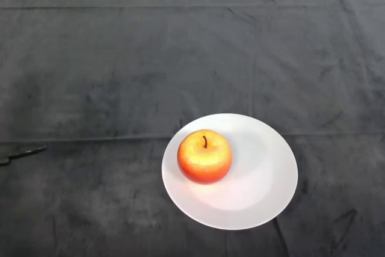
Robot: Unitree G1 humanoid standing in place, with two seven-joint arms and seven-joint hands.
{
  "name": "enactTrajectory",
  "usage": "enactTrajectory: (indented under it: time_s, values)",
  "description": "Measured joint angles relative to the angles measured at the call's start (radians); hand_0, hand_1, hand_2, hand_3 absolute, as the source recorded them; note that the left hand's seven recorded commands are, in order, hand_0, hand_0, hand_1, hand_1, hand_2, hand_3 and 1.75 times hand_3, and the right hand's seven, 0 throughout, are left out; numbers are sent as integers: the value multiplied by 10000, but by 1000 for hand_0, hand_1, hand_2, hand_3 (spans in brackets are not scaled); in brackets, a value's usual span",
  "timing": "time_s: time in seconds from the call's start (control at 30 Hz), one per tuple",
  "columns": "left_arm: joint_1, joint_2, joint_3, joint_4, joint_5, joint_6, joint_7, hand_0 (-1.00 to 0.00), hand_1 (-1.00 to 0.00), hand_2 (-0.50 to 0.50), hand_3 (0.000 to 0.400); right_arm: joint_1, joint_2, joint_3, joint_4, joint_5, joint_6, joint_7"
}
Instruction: Move the apple to the plate
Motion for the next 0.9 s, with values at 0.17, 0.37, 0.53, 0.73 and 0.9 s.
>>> enactTrajectory:
  time_s: [0.17,0.37,0.53,0.73,0.9]
  values:
    - [23,11,554,208,-241,0,-129,0,0,0,0,0,1,0,0,0,0,0]
    - [50,26,982,395,-452,3,-241,0,0,0,0,0,0,0,0,0,0,0]
    - [220,154,1388,429,-518,22,-366,0,0,0,0,0,0,0,0,0,0,0]
    - [337,209,1959,793,-658,62,-414,0,0,0,0,0,0,0,0,0,0,0]
    - [342,209,2076,812,-658,132,-413,0,0,0,0,0,0,0,0,0,0,0]
